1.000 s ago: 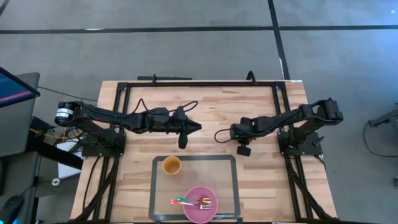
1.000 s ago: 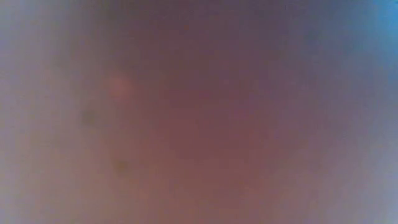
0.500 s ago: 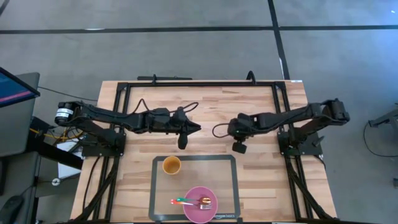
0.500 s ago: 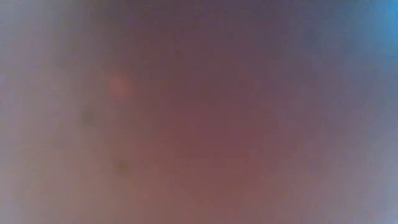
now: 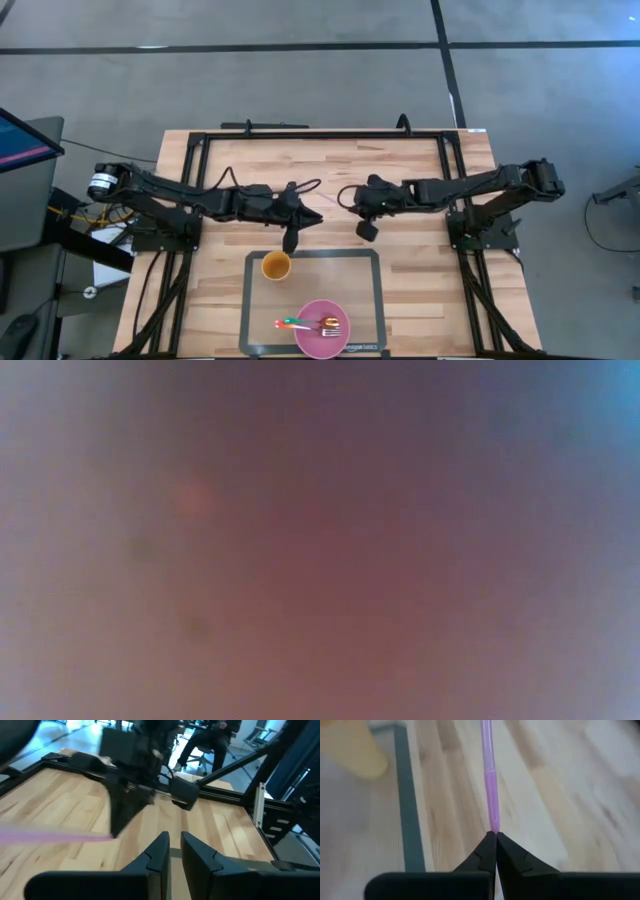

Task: Pick & Place Utensil
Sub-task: Put the pink straw into the yellow cup on the transparent mat

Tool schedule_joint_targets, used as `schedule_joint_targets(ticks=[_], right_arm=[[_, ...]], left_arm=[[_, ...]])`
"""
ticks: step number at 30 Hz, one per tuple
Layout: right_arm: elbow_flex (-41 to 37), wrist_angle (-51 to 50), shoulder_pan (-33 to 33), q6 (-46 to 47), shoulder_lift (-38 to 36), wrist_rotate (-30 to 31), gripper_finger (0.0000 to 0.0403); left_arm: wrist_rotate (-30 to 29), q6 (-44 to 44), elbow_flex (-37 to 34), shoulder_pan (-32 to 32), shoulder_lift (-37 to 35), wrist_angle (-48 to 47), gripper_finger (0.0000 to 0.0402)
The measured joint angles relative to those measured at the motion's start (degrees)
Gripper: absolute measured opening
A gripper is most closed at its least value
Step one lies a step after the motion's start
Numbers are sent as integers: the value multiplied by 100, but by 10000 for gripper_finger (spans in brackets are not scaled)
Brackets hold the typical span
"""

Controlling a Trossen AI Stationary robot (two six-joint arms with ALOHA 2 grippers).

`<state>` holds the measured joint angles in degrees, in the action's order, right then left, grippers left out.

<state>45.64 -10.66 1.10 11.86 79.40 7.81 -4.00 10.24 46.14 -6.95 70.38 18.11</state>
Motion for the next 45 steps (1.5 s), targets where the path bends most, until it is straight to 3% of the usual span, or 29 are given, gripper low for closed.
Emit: schedule_joint_targets(ticks=[9,19,22,39,45], right_arm=[[-1,1480,-76,-302,0,453,0],[-5,2959,-622,-1040,82,446,0],[1,3297,-664,-1049,164,427,0],[36,4478,-445,-1096,954,387,0],[27,4714,-341,-1097,1078,-79,0]], left_arm=[[-124,-411,-3,-312,-586,-342,48],[-1057,-599,-3,-324,-1355,-1404,57],[-1172,-967,-3,-324,-1341,-1367,68],[-1161,-1085,-3,-303,-1142,-623,136],[-1159,-1157,-3,-267,-1138,-341,136]])
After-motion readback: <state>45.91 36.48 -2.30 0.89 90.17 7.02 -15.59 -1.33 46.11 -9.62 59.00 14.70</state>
